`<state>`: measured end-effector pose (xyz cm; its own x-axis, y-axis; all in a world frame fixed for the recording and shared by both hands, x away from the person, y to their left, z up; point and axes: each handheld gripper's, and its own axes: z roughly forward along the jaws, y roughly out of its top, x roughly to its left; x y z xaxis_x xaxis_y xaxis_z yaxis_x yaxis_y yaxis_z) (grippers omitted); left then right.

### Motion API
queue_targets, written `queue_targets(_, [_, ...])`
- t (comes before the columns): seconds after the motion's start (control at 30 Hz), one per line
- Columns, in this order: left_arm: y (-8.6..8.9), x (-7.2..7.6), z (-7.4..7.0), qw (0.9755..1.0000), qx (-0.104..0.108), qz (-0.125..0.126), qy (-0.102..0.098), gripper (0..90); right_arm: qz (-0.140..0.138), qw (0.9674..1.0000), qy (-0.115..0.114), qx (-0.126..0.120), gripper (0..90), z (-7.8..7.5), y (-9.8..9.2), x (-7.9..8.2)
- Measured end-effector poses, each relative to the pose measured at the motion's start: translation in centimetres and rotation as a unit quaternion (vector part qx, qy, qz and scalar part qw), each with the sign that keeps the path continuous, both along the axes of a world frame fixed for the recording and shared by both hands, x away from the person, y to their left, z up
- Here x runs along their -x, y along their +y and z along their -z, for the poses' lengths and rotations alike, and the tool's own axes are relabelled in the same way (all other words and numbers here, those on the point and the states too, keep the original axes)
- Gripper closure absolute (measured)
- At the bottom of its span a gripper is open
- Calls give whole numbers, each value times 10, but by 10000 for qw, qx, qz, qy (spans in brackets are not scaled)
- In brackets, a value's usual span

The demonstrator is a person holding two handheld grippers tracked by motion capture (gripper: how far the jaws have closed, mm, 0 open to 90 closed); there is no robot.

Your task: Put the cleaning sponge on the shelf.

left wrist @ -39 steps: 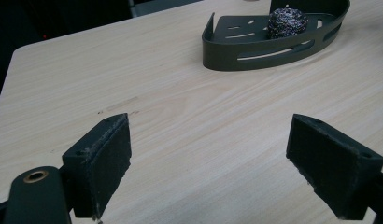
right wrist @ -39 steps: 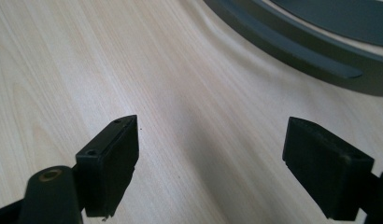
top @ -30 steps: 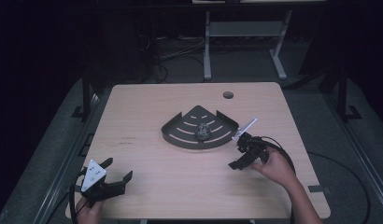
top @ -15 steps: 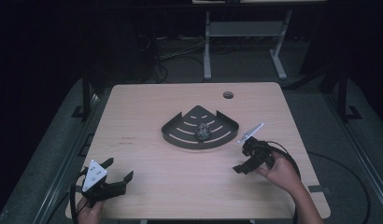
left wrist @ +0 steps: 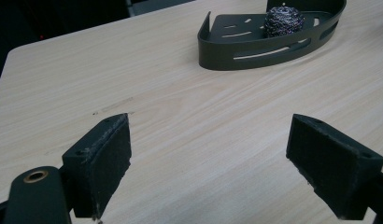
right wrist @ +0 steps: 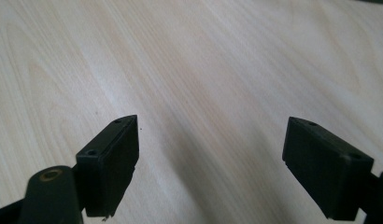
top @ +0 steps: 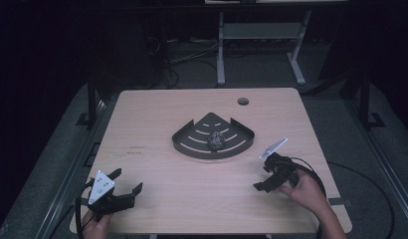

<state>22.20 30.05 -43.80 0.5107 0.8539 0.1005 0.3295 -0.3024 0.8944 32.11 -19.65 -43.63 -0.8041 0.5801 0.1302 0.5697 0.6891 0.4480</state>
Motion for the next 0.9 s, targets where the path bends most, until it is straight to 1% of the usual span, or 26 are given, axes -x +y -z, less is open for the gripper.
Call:
queue_targets(0.1, [0, 0, 0, 10000, -2, -3, -1, 132, 15, 10000, -13, -14, 183, 0, -3, 3])
queue_targets(0.13, [0, 0, 0, 10000, 3, -3, -7, 132, 13, 10000, -78, -38, 187, 0, -5, 6])
queue_targets(0.3, [-1, 0, 0, 10000, -1, -1, 1, 133, 45, 9999, -112, -77, 186, 1, -12, 12])
queue_targets(0.43, [-1, 0, 0, 10000, -9, 8, 11, 133, 99, 9999, -87, -97, 182, 3, -16, 16])
queue_targets(0.6, [-1, 0, 0, 10000, -7, 13, 15, 132, 201, 9997, -85, -135, 182, 5, -25, 25])
queue_targets(0.67, [-2, 0, 0, 10000, -8, 8, 13, 133, 197, 9996, -129, -154, 183, 6, -29, 29])
queue_targets(0.8, [-2, 0, 0, 10000, -19, 11, 8, 133, 260, 9995, -134, -150, 183, 8, -34, 35])
queue_targets(0.9, [-2, 0, 0, 10000, -6, 14, 15, 133, 313, 9992, -146, -191, 182, 10, -38, 39])
